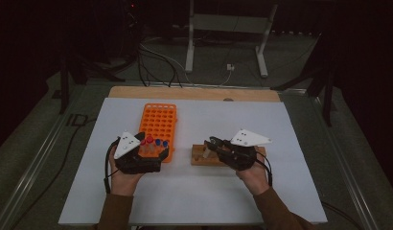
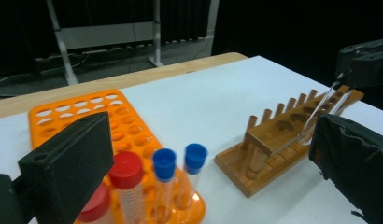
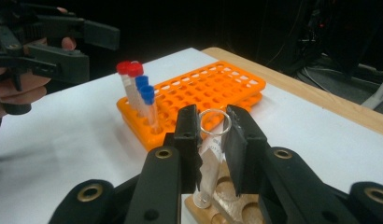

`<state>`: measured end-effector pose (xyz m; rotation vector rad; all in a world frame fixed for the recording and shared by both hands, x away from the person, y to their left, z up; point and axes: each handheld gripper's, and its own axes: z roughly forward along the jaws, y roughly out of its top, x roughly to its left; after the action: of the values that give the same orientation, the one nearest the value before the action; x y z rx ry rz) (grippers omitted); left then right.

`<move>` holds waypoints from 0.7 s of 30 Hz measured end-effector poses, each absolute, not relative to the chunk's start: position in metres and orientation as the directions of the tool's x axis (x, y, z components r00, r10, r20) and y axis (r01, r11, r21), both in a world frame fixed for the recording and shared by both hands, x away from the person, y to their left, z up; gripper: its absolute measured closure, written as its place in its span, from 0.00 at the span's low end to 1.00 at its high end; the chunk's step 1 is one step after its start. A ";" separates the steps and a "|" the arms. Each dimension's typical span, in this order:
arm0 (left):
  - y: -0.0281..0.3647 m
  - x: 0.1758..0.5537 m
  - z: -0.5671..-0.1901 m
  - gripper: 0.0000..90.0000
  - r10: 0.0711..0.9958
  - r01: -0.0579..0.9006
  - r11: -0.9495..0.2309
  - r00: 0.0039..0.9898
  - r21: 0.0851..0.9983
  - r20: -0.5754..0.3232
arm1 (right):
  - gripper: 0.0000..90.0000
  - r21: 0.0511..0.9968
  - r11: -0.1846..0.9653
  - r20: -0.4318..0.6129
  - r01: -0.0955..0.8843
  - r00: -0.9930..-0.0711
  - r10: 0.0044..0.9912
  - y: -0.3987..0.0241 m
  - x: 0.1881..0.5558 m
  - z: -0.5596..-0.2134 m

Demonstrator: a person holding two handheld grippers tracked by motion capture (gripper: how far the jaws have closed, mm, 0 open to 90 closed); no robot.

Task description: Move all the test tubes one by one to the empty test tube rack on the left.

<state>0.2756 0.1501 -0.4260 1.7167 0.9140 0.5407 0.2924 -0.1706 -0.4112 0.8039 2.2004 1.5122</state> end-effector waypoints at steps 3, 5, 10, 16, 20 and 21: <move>0.142 0.274 -0.426 0.01 0.782 0.301 -0.155 0.620 0.941 -0.069 | 0.84 0.927 0.269 0.040 0.262 -0.781 0.624 -0.173 0.291 -0.415; 0.136 0.273 -0.425 0.01 0.771 0.294 -0.167 0.634 0.941 -0.061 | 0.84 0.924 0.273 0.041 0.267 -0.781 0.623 -0.173 0.291 -0.417; 0.123 0.270 -0.426 0.03 0.744 0.282 -0.191 0.667 0.940 -0.049 | 0.84 0.922 0.268 0.059 0.279 -0.786 0.615 -0.175 0.290 -0.417; 0.103 0.267 -0.432 0.07 0.698 0.276 -0.226 0.715 0.934 -0.042 | 0.84 0.921 0.270 0.065 0.280 -0.795 0.603 -0.173 0.288 -0.418; 0.091 0.266 -0.437 0.10 0.666 0.280 -0.248 0.745 0.927 -0.047 | 0.84 0.917 0.280 0.069 0.284 -0.804 0.590 -0.170 0.286 -0.420; 0.089 0.265 -0.438 0.13 0.658 0.283 -0.252 0.751 0.926 -0.050 | 0.84 0.916 0.281 0.071 0.286 -0.806 0.587 -0.169 0.286 -0.420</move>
<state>0.2654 0.0890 -0.4385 1.8409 0.7278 0.4223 0.2856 -0.1688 -0.4201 0.7997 2.2730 1.5352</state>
